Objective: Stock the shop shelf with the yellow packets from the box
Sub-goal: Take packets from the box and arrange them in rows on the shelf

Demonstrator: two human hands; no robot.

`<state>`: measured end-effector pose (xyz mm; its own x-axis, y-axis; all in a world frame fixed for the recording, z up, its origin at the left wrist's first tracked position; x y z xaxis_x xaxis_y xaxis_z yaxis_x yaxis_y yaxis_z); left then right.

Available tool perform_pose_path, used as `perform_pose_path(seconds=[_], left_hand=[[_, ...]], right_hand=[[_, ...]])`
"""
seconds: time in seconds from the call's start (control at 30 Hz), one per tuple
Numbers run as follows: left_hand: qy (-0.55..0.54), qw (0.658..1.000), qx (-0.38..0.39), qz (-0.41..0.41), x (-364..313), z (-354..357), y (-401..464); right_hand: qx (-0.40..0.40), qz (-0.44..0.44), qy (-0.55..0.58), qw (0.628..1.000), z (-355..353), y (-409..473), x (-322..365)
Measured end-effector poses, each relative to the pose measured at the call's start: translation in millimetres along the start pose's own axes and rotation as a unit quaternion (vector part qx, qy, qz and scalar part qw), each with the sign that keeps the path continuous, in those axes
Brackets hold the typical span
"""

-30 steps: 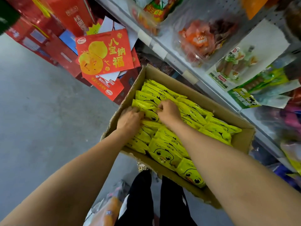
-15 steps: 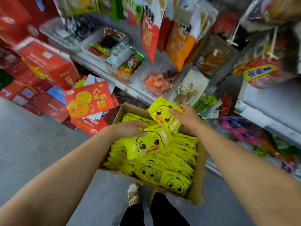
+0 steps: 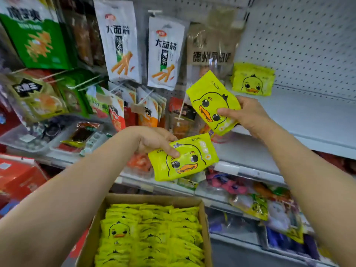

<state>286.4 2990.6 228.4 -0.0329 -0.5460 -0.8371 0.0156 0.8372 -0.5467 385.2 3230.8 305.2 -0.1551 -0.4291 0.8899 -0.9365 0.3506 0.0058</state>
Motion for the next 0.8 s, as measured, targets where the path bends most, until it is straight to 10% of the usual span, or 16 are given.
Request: perform_pose_path(seconds=[0.53,0.8], left_hand=[[0.276,0.959,-0.066,-0.011,-263.2,-60.3,142.6],[0.454,0.872,-0.174,-0.057,-314.3,-89.3,242.1]], right_hand=[[-0.214,-0.023,-0.022,0.976,-261.7,1.8,-11.2],[-0.198,-0.005,-0.064,0.978,-305.6,26.3,-46.1]])
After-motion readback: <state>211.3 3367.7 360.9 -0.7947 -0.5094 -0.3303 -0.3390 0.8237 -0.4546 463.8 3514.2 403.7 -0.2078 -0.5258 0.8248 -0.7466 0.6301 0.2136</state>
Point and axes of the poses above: each hand's wrist, its own y-axis towards the middle knuckle, its own z-axis out of the palm, x = y × z, the point moved 4 cm from there along y, towards the middle knuckle, and after that the axes turned 11 degrees about x, right-handed, at the moved point
